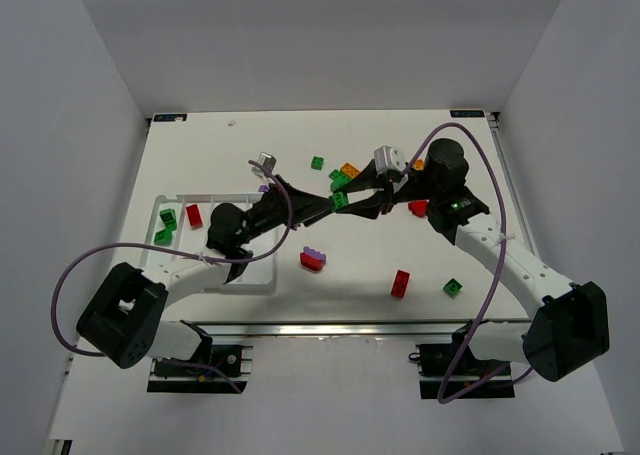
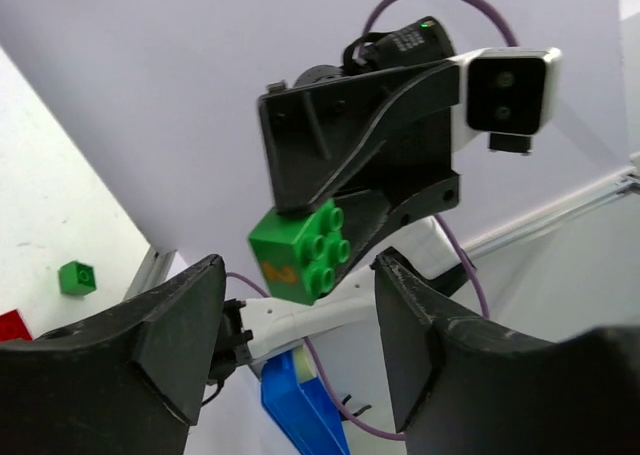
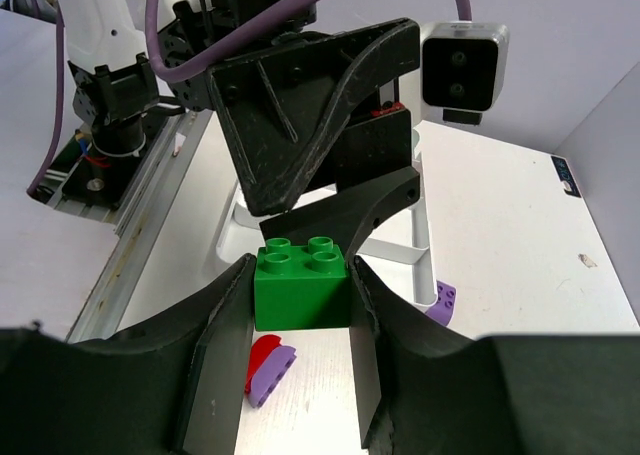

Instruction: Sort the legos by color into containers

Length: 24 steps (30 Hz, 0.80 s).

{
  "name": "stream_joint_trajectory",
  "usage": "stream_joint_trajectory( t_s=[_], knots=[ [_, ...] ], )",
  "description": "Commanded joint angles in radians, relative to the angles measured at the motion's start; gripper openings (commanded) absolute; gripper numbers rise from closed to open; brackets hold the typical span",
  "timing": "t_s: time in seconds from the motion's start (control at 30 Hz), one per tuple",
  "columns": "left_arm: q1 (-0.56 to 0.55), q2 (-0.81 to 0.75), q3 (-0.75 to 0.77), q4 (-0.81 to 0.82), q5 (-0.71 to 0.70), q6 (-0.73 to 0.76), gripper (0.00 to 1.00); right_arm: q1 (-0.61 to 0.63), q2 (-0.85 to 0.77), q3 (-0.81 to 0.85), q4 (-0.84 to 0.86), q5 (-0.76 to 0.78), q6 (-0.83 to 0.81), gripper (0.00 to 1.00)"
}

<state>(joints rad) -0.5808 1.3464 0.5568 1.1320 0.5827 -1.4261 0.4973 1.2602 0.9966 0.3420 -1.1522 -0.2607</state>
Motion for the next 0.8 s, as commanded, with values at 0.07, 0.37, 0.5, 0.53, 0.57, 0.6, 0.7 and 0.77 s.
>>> stream_joint_trajectory(
  t_s=[0.07,0.37,0.5,0.53,0.57,0.6,0.7,0.77],
  knots=[
    [-0.010,0.007,0.026,0.155,0.002,-0.062,0.67,0.012,0.002,-0.015,0.054,0.017,0.014,0.06],
    [-0.021,0.037,0.035,0.205,0.006,-0.086,0.50,0.030,0.013,-0.016,0.072,0.040,0.026,0.15],
    [-0.021,0.046,0.032,0.216,0.011,-0.100,0.32,0.034,0.019,-0.018,0.072,0.048,0.023,0.30],
    [-0.021,0.046,0.032,0.216,0.011,-0.100,0.26,0.034,0.018,-0.019,0.068,0.055,0.015,0.35],
    [-0.021,0.045,0.032,0.216,0.011,-0.100,0.18,0.034,0.015,-0.024,0.065,0.058,0.011,0.40],
    [-0.021,0.045,0.029,0.209,0.009,-0.097,0.15,0.034,0.010,-0.026,0.061,0.065,0.002,0.52],
    [-0.021,0.028,0.029,0.149,0.006,-0.065,0.07,0.034,-0.013,-0.041,0.017,0.100,-0.080,0.77],
    [-0.014,0.004,0.028,0.092,0.009,-0.037,0.05,0.034,-0.033,-0.052,0.000,0.137,-0.135,0.89]
  ],
)
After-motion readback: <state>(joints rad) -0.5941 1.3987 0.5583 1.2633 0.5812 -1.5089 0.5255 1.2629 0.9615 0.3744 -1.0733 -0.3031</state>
